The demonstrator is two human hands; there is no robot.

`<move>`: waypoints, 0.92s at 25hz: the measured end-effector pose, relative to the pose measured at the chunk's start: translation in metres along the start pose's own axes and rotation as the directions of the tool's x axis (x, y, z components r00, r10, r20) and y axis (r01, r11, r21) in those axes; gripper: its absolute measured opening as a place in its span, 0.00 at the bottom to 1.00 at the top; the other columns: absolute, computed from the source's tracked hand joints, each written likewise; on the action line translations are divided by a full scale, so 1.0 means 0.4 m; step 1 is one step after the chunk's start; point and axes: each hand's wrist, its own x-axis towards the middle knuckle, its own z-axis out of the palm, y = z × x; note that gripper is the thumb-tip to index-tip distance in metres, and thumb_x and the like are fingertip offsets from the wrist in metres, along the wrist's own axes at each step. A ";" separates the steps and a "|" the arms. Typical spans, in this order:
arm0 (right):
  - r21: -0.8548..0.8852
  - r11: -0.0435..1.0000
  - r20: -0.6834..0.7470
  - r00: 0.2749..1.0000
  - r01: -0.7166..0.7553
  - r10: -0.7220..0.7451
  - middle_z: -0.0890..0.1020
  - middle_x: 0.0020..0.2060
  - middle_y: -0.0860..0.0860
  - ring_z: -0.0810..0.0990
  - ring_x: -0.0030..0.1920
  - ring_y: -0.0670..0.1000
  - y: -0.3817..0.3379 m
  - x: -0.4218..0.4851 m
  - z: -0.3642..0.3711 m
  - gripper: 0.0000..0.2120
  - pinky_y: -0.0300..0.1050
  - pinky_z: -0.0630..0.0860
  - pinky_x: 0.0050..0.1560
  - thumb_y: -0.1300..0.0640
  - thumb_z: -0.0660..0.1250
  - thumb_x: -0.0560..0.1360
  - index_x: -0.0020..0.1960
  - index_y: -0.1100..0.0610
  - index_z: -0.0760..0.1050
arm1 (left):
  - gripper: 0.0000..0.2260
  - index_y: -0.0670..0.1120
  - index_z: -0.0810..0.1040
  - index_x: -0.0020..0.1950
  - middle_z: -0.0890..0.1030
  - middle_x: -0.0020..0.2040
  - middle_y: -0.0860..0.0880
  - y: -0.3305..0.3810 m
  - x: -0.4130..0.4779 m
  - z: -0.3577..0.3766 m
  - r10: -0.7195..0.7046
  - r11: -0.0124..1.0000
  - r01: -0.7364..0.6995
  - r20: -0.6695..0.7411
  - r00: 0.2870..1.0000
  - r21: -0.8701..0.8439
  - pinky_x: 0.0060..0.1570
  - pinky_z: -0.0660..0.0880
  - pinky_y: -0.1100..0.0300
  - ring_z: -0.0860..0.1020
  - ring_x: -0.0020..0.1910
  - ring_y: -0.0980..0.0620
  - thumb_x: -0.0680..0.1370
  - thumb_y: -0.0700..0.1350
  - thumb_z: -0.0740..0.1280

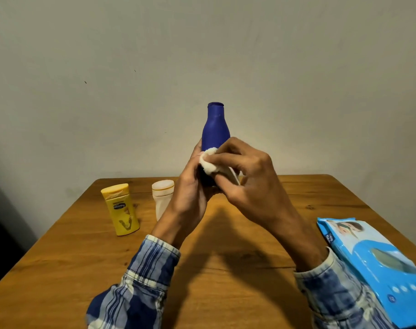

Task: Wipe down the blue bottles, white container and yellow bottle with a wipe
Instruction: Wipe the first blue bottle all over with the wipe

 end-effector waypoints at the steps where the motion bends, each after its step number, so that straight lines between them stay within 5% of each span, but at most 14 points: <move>1: 0.013 1.000 -0.009 1.000 -0.022 0.022 0.79 0.49 0.51 0.78 0.49 0.45 0.001 0.000 -0.003 0.12 0.30 0.75 0.50 0.62 0.72 0.75 0.59 0.59 0.83 | 0.16 0.49 0.73 0.71 0.85 0.53 0.47 0.001 -0.001 0.001 -0.008 1.000 0.008 -0.013 1.000 0.000 0.47 0.79 0.52 0.83 0.50 0.51 0.86 0.48 0.53; 4: 0.033 0.995 -0.089 0.991 -0.095 0.097 0.79 0.48 0.50 0.78 0.47 0.43 0.006 0.004 -0.013 0.11 0.30 0.76 0.46 0.63 0.73 0.76 0.58 0.59 0.83 | 0.18 0.50 0.70 0.76 0.83 0.58 0.46 0.005 -0.001 0.002 -0.026 1.000 0.025 -0.027 0.999 -0.008 0.48 0.77 0.49 0.82 0.51 0.49 0.86 0.48 0.53; 7: -0.009 1.000 0.077 0.997 -0.009 0.010 0.80 0.48 0.50 0.79 0.48 0.47 -0.004 -0.006 0.009 0.11 0.34 0.78 0.52 0.62 0.73 0.75 0.58 0.58 0.83 | 0.18 0.49 0.71 0.75 0.83 0.54 0.44 0.008 -0.001 0.004 -0.058 0.988 0.050 -0.057 0.997 -0.147 0.52 0.81 0.53 0.83 0.50 0.50 0.86 0.47 0.55; 11: 0.002 0.996 -0.044 0.995 -0.086 0.086 0.80 0.48 0.50 0.79 0.47 0.45 0.010 0.000 0.003 0.11 0.33 0.78 0.48 0.62 0.74 0.75 0.57 0.58 0.84 | 0.20 0.49 0.67 0.78 0.82 0.60 0.42 0.006 -0.001 -0.008 -0.041 0.989 0.027 -0.097 0.994 -0.144 0.58 0.78 0.48 0.82 0.55 0.47 0.86 0.47 0.55; 14: -0.015 1.000 0.081 0.997 -0.003 0.005 0.80 0.48 0.50 0.79 0.48 0.47 -0.004 -0.011 0.023 0.11 0.33 0.77 0.52 0.61 0.74 0.75 0.58 0.58 0.83 | 0.20 0.47 0.67 0.79 0.83 0.55 0.42 0.007 0.001 -0.001 -0.067 0.971 0.040 -0.107 0.992 -0.237 0.53 0.82 0.53 0.83 0.50 0.50 0.86 0.47 0.56; 18: 0.021 0.991 -0.090 0.987 -0.130 0.131 0.80 0.48 0.50 0.79 0.46 0.43 0.023 0.000 -0.004 0.10 0.26 0.73 0.43 0.62 0.74 0.75 0.57 0.58 0.84 | 0.20 0.49 0.65 0.80 0.79 0.65 0.40 0.011 0.004 -0.004 -0.041 0.981 0.024 -0.086 0.995 -0.194 0.59 0.78 0.48 0.81 0.58 0.47 0.86 0.46 0.55; 23: 0.039 0.998 0.035 0.998 -0.051 0.049 0.80 0.49 0.50 0.79 0.49 0.44 0.005 -0.010 0.014 0.12 0.29 0.76 0.50 0.62 0.75 0.75 0.58 0.58 0.84 | 0.20 0.48 0.66 0.79 0.80 0.61 0.40 0.020 0.003 0.000 -0.036 0.960 0.005 -0.108 0.994 -0.278 0.56 0.80 0.51 0.82 0.54 0.48 0.86 0.46 0.56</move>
